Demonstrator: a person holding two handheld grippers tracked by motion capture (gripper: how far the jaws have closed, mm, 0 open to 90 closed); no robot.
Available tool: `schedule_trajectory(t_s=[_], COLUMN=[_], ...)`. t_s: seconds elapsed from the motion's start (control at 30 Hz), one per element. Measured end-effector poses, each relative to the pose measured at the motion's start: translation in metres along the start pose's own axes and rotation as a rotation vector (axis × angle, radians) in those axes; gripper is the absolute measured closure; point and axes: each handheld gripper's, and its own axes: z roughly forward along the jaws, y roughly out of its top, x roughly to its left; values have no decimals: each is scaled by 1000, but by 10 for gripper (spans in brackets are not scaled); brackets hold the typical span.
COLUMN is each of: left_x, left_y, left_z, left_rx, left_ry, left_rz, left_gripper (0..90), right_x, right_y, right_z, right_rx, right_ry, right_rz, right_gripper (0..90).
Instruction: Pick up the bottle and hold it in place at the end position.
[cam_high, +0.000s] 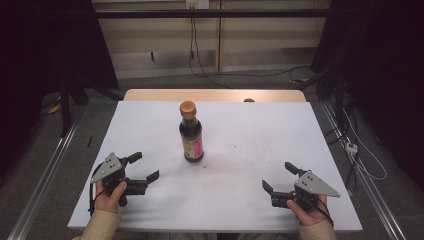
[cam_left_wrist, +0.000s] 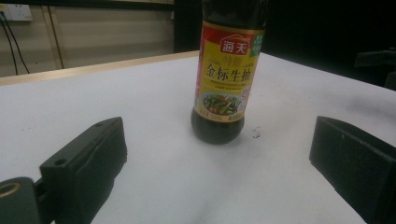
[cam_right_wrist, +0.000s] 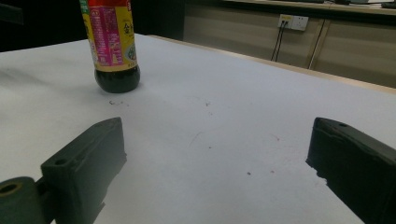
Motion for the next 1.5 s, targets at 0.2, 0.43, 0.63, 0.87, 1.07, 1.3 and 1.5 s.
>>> schedule_trajectory(t_s=[0.2, 0.43, 0.63, 0.87, 1.07, 1.3, 1.5], left_x=[-6, -3, -8, -20, -23, -26, -28], left_y=[4, 11, 21, 30, 36, 42, 44], left_z=[6, 11, 23, 40, 47, 61, 69], left_rx=[-3, -26, -19, 16, 8, 25, 29], left_ry=[-13, -6, -9, -51, -53, -75, -74], left_rz=[8, -26, -20, 1, 7, -10, -9], left_gripper=[39, 39, 33, 34, 34, 36, 42], right_x=[-1, -1, -2, -1, 0, 1, 1], right_y=[0, 0, 0, 1, 2, 2, 2], right_z=[-1, 1, 0, 1, 3, 3, 4], right_rx=[-6, -4, -8, -12, -10, -6, -5], right_ry=[-6, -8, -3, 3, 10, 14, 22], right_rz=[1, 7, 14, 6, 1, -4, -8], right_gripper=[42, 48, 49, 49, 51, 52, 54])
